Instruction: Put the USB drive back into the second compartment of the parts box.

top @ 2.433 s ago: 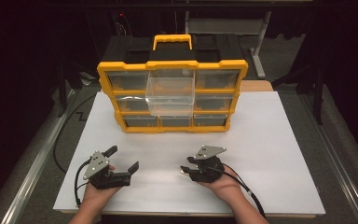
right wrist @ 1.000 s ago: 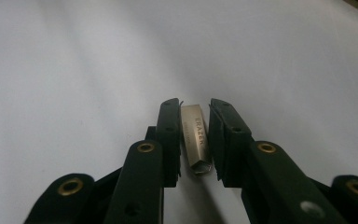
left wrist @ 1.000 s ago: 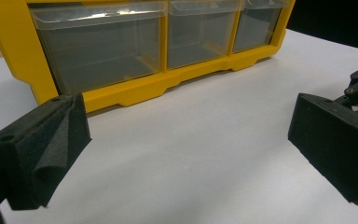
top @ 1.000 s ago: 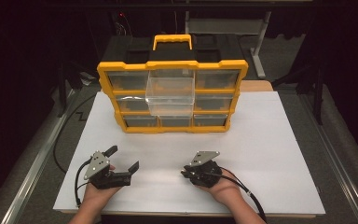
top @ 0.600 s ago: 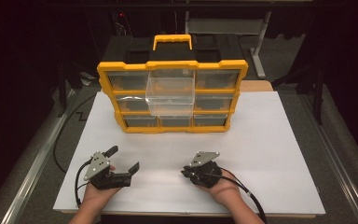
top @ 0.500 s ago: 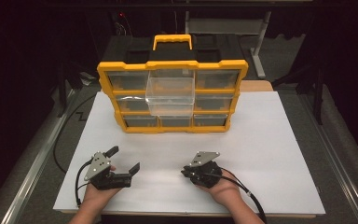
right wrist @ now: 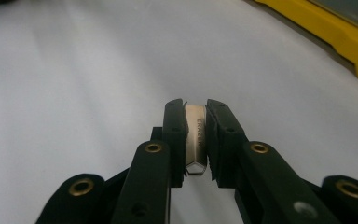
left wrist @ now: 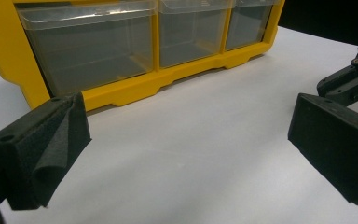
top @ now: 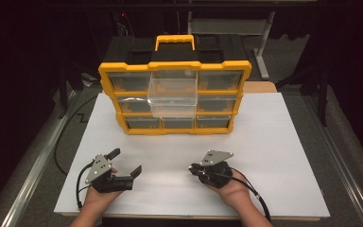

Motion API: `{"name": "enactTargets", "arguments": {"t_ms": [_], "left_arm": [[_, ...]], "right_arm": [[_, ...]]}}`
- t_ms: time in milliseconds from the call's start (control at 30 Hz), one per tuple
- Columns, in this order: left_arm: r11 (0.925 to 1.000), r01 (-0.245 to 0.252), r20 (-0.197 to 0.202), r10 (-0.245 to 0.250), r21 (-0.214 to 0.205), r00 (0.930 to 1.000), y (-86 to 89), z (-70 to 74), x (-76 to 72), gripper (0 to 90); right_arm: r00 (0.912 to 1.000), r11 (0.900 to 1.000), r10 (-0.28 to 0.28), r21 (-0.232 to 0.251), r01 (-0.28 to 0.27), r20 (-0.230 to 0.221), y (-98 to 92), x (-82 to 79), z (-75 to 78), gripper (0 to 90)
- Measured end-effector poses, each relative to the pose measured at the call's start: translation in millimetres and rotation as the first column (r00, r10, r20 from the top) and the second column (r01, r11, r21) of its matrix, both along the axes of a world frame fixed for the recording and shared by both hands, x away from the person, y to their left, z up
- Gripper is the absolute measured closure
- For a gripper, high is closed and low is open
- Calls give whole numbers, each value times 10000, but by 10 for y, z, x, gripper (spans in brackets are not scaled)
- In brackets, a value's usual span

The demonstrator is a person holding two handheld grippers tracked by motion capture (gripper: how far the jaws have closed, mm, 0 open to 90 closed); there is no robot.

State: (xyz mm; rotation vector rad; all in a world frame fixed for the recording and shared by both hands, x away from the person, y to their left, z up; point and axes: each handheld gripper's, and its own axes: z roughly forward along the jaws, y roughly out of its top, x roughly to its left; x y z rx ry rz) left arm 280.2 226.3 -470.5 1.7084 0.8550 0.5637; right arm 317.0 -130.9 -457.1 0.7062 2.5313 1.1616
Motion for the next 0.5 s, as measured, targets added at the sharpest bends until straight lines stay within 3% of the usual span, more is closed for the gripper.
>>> {"name": "enactTargets", "arguments": {"t_ms": [500], "left_arm": [[10000,-46,12,46,-11,10000,4,1,8,4]], "right_arm": [[9972,9972,-745,-70,746,105,-254,70,39,803]]}}
